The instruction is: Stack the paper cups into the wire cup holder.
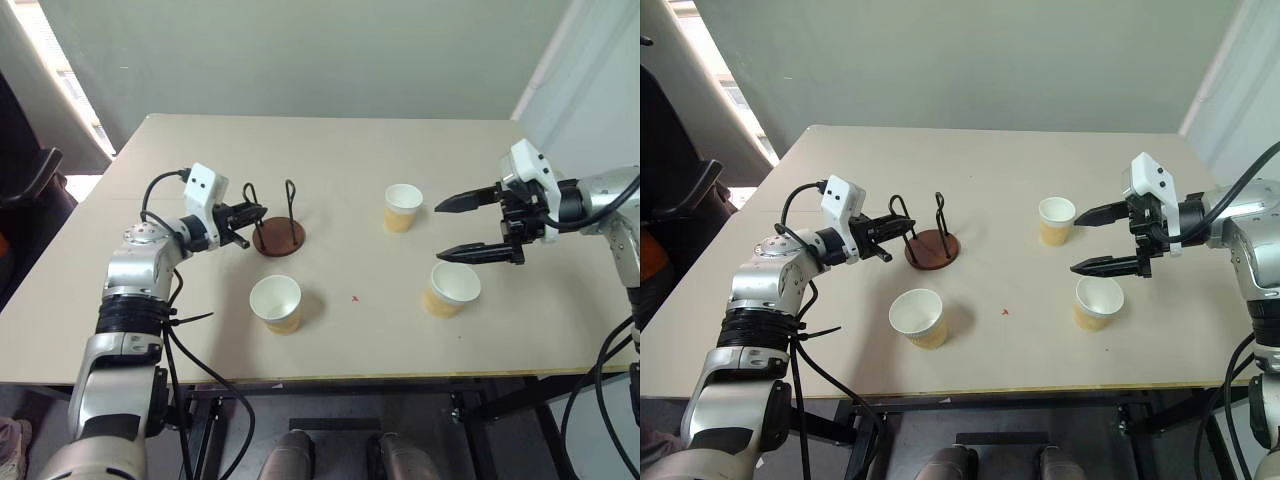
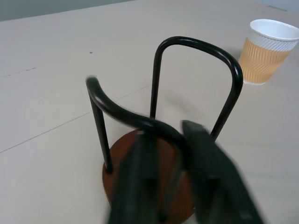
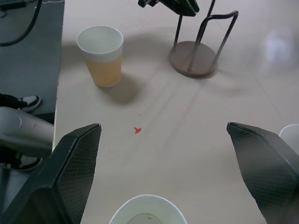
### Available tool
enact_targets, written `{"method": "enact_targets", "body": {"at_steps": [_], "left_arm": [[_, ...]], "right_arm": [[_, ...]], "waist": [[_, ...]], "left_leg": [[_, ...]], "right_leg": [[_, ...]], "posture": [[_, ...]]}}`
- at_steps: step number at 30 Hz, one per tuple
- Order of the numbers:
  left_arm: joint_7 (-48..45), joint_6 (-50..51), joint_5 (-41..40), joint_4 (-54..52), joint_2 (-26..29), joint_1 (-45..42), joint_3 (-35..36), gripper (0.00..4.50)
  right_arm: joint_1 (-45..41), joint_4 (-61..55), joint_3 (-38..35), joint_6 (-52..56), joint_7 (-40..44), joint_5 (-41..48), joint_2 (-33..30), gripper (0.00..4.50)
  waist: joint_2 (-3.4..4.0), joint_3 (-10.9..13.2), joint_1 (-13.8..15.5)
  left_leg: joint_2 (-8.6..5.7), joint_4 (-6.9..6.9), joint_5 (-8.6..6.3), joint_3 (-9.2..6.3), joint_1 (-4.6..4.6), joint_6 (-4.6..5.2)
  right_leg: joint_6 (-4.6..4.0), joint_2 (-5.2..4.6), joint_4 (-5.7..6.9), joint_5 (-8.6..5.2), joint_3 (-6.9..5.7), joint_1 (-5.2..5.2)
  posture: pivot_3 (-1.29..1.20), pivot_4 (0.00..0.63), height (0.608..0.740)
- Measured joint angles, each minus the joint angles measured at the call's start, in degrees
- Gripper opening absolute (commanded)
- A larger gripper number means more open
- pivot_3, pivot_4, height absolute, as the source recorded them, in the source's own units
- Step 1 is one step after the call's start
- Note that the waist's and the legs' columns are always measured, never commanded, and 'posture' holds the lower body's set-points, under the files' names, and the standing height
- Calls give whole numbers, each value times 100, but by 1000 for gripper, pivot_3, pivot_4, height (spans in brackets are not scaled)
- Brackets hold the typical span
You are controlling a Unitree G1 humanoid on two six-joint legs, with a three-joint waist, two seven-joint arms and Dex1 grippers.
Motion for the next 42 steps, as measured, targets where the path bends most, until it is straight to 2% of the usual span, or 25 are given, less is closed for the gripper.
{"method": "enact_targets", "body": {"at_steps": [7,15,19,24,29,35,42], "left_arm": [[-93,282,-112,-144,7,0,10,17],[-337,1654,-750,-1785,-53,-380,-128,17],[-372,2189,-847,-2345,-183,-461,-503,17],[-517,2592,-890,-2966,-295,-114,-1171,17],[-895,2611,-996,-3322,-282,115,-1508,17],[-1152,2434,-929,-3274,-262,117,-1790,17],[-1127,1997,-477,-3200,-345,162,-2141,17]], "right_arm": [[15,-14,0,-3,-50,-2,-5,4500],[22,-14,0,-16,1,4,-48,4500],[186,-186,-2,-1,157,93,-141,4500],[369,-488,-4,74,201,248,-193,4500],[453,-684,-13,228,203,400,-275,4500],[459,-724,-14,264,169,452,-283,4500],[543,-781,-22,295,13,449,-291,4500]], "waist": [[-1,0,5],[-2,1,51],[-2,1,50],[-2,1,45],[-3,2,43],[-3,2,41],[-3,2,63]], "left_leg": [[0,1,0,1,-2,0],[-6,8,2,4,-11,-3],[-6,7,2,8,2,-3],[-6,9,2,12,5,-3],[-6,9,0,12,10,0],[-9,10,-11,12,29,21],[-18,12,-19,12,43,34]], "right_leg": [[2,0,-1,1,1,1],[10,0,-10,3,6,2],[16,0,-10,-1,13,13],[21,0,-9,-2,18,15],[23,0,-7,-3,19,19],[23,0,-12,-9,27,43],[39,-3,-14,-29,36,66]], "posture": [[0,150,740],[0,150,740],[0,150,740],[0,150,740],[0,150,740],[0,150,740],[0,150,740]]}}
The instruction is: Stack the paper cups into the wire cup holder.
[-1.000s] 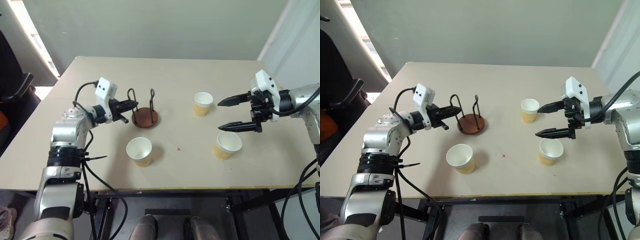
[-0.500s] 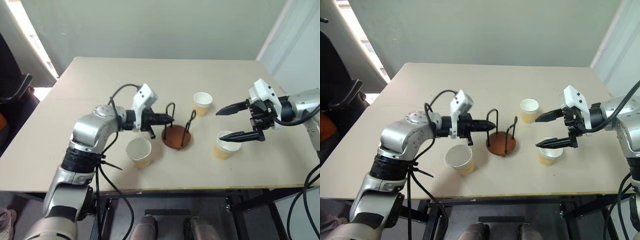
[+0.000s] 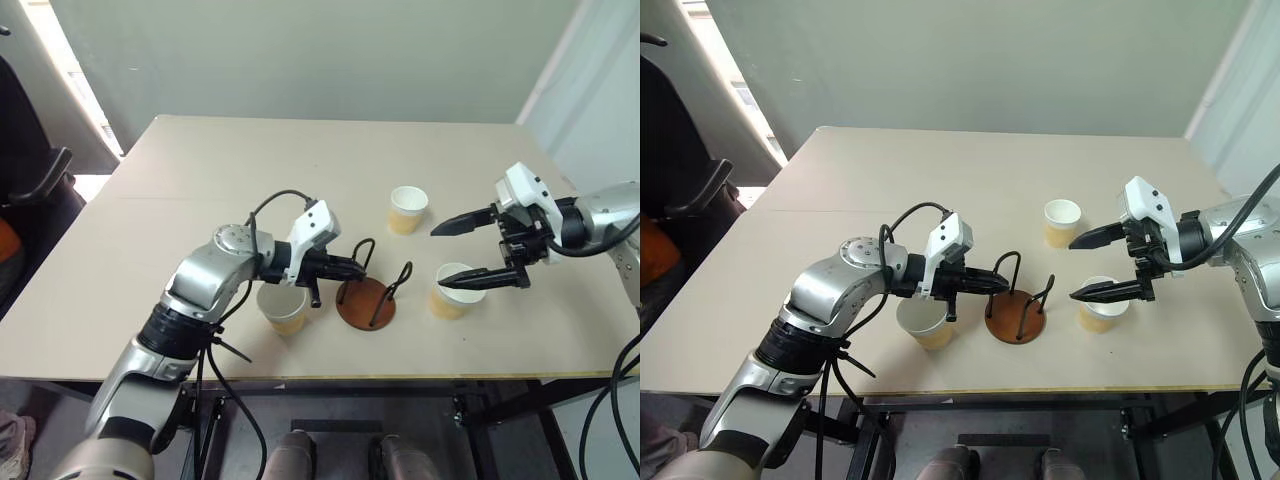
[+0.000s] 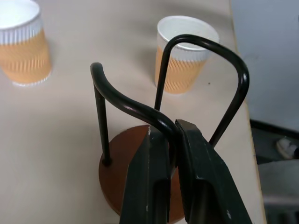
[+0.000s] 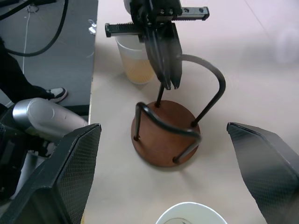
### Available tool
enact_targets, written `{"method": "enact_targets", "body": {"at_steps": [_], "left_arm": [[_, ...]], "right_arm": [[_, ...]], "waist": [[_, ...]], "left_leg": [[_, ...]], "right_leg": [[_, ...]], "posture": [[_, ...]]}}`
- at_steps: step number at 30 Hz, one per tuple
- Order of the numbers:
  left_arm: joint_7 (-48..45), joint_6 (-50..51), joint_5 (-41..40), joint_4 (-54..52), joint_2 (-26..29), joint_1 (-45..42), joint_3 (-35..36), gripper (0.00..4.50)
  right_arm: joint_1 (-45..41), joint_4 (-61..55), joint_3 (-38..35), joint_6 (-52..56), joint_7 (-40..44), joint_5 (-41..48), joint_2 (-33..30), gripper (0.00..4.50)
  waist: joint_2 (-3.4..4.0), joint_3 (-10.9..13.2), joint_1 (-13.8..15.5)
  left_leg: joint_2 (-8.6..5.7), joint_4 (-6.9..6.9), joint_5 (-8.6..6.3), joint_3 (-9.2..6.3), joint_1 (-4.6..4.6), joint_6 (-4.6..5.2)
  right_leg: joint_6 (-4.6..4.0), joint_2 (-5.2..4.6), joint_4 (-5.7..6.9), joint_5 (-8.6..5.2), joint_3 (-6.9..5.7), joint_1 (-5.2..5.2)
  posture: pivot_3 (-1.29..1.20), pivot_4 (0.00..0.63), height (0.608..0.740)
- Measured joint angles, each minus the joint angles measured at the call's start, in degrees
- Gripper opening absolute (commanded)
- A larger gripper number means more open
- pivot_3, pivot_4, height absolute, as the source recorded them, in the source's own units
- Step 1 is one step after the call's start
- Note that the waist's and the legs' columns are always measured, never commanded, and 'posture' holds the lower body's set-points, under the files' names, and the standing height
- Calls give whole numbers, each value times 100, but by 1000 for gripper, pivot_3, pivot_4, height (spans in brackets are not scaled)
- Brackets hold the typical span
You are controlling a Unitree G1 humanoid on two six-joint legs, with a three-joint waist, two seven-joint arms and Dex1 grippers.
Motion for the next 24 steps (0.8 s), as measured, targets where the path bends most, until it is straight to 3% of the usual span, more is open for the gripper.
{"method": "enact_targets", "body": {"at_steps": [5,12,19,24], "left_arm": [[143,-118,263,288,-144,157,-185,1506],[145,-167,408,295,-106,151,-189,3960],[-229,-297,445,303,382,82,-25,3960],[-302,-417,380,303,408,-145,170,3960]], "right_arm": [[0,-8,0,5,-80,-2,2,4500],[-9,-3,1,-17,-88,-11,-14,4500],[176,60,128,-248,111,-338,-412,4500],[311,86,463,-594,168,-843,-526,4500]], "waist": [[0,0,13],[-2,1,-3],[-2,2,-3],[-2,2,15]], "left_leg": [[-14,3,-2,0,7,14],[-16,0,-4,0,8,15],[-17,-1,-11,0,5,14],[-18,-1,-15,-1,0,20]], "right_leg": [[-24,-15,-5,-28,4,15],[-8,-15,-7,-30,4,16],[1,-15,-8,-37,4,14],[6,-17,-14,-34,4,14]], "posture": [[0,150,740],[0,150,740],[0,150,740],[0,150,740]]}}
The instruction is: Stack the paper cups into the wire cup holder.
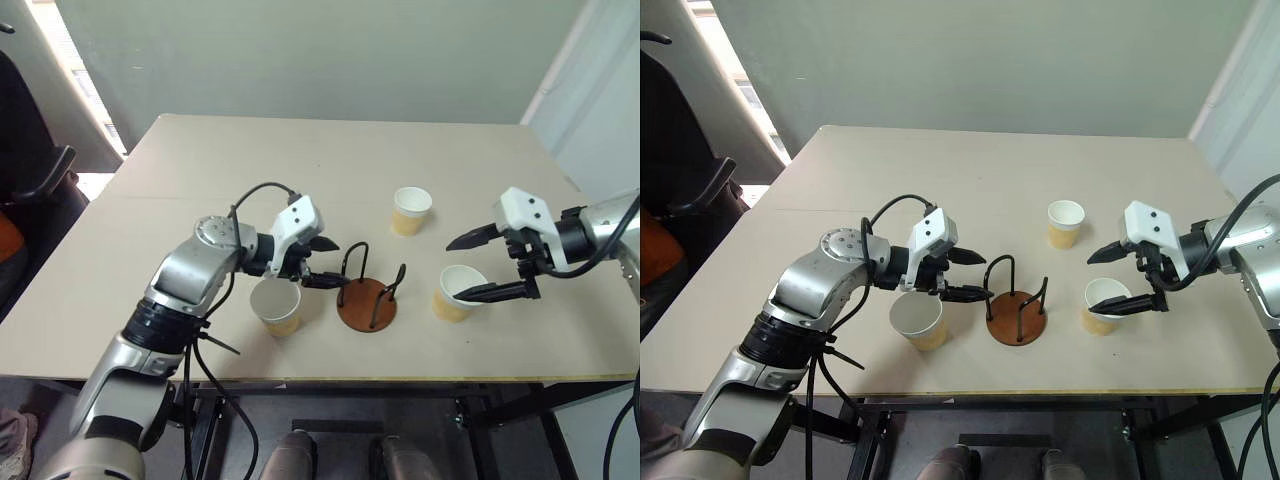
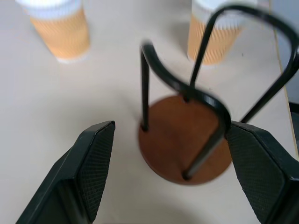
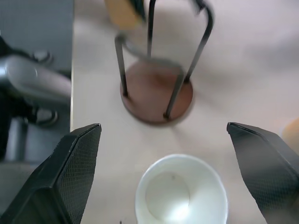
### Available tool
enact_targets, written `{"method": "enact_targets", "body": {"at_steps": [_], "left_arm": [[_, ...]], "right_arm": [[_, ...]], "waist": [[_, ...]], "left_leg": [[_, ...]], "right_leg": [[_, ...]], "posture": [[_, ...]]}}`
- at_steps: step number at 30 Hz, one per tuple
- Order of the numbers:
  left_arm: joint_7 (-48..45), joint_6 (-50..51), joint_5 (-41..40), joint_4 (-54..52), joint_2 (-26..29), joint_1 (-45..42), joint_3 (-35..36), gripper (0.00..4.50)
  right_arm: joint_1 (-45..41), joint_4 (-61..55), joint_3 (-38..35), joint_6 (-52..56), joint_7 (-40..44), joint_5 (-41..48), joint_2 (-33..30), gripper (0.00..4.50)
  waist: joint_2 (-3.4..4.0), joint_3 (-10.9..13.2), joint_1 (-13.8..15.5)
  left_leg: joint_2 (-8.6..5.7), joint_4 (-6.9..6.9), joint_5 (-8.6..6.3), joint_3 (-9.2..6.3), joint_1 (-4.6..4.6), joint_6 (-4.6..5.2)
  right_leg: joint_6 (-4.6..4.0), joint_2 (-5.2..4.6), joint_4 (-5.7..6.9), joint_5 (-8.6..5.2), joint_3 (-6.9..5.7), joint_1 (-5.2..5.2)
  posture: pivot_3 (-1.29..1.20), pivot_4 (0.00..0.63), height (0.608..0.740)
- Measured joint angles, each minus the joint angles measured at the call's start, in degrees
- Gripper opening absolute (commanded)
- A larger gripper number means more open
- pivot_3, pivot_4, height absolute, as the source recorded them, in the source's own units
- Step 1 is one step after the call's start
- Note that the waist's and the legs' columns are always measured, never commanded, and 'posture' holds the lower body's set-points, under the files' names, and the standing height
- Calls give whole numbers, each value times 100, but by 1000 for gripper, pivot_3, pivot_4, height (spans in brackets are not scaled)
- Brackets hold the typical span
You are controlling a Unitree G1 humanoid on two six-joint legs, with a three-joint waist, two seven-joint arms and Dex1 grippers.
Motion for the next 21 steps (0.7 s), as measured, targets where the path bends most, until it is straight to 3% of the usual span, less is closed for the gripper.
{"method": "enact_targets", "body": {"at_steps": [4,11,17,21], "left_arm": [[-80,-42,-56,-23,129,-135,266,3960],[-836,-250,-454,-603,1271,437,929,3960],[-1065,-144,-901,-1423,1807,1018,1425,3960],[-927,50,-1125,-1828,1871,1199,1532,4009]], "right_arm": [[61,3,245,-207,27,-388,-98,4500],[388,43,583,-403,21,-874,-97,4500],[458,-95,688,-392,-59,-1121,-29,4500],[488,-95,1046,-382,-239,-1423,350,3599]], "waist": [[0,0,-15],[2,2,-66],[1,2,-50],[2,2,-58]], "left_leg": [[2,0,-8,0,1,3],[6,-6,-19,1,0,-4],[7,-6,-40,0,-5,12],[7,0,-41,1,-1,10]], "right_leg": [[20,0,-4,12,-1,0],[19,2,-2,7,-3,-17],[-13,0,-7,-14,-3,-16],[-20,-2,6,-14,-3,-19]], "posture": [[0,150,740],[0,150,740],[0,150,740],[0,150,740]]}}
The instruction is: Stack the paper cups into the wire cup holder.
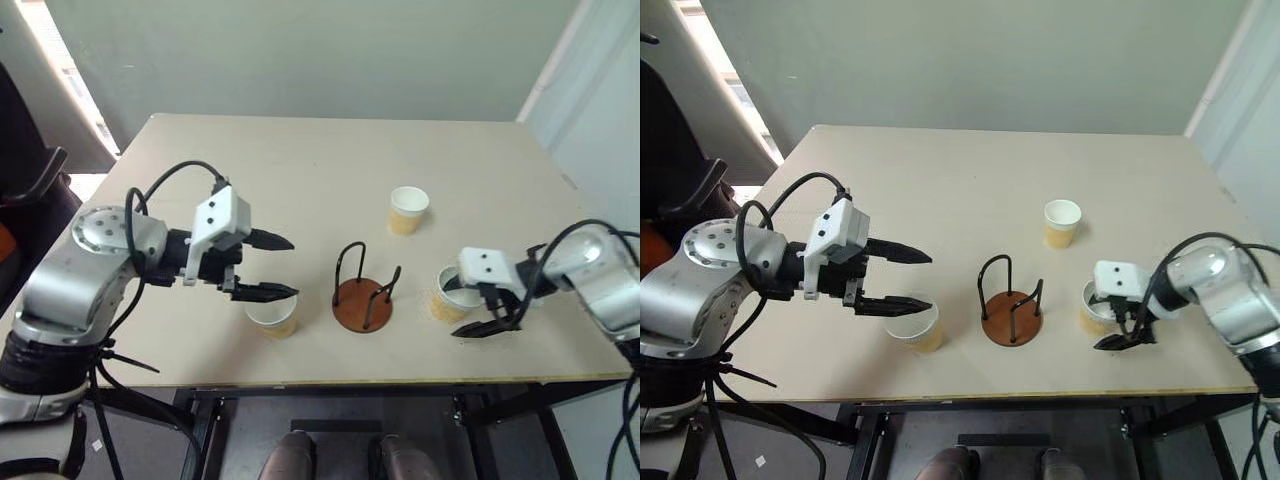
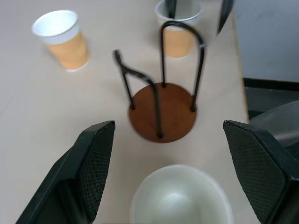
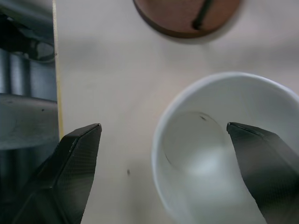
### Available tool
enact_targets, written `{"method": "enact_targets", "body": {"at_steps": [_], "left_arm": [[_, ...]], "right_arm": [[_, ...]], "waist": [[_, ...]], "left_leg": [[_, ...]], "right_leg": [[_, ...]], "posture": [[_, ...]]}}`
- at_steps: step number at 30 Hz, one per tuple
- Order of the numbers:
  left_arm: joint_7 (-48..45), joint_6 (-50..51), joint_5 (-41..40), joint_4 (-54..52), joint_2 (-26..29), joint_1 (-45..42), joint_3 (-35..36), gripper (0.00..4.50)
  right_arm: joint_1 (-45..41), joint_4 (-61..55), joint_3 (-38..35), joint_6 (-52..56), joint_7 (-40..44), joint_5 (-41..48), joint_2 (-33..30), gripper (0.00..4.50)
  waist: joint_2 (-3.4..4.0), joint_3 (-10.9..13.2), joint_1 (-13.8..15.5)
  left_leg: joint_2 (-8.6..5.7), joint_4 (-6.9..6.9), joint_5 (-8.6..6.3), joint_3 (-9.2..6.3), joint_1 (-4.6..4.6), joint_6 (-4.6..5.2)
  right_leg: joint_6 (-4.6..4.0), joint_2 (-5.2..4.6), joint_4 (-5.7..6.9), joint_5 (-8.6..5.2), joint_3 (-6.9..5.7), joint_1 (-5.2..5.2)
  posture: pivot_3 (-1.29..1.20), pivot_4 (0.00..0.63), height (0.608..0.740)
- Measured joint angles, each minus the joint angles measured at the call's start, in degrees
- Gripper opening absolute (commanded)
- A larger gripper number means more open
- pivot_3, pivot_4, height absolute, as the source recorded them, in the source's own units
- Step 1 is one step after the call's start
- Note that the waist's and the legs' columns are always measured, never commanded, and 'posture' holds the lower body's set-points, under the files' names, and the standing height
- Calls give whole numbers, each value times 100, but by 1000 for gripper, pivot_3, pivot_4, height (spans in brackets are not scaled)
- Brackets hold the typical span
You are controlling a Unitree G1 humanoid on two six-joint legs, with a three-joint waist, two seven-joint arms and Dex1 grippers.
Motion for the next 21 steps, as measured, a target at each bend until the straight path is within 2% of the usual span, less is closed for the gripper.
{"method": "enact_targets", "body": {"at_steps": [10,11,18,21], "left_arm": [[247,244,-278,-165,104,143,119,4009],[260,244,-279,-164,104,155,119,4009],[339,201,-267,0,173,161,144,4009],[315,131,-266,100,327,187,309,4009]], "right_arm": [[-263,126,39,-203,172,-98,36,178],[-299,125,23,-218,218,-93,16,50],[-595,98,-316,-226,512,214,-161,50],[-1360,98,-755,73,733,949,7,50]], "waist": [[0,0,-16],[0,0,-16],[1,1,-20],[7,4,-56]], "left_leg": [[0,-1,0,0,8,-7],[0,-2,-1,0,7,-8],[0,-5,-11,0,6,-22],[-1,-8,-8,1,-1,-28]], "right_leg": [[-30,-2,16,-17,-1,-2],[-31,-2,16,-18,-1,-3],[-34,-2,15,-20,0,-11],[-44,0,20,-26,2,-29]], "posture": [[0,150,740],[0,150,740],[0,150,740],[0,150,740]]}}
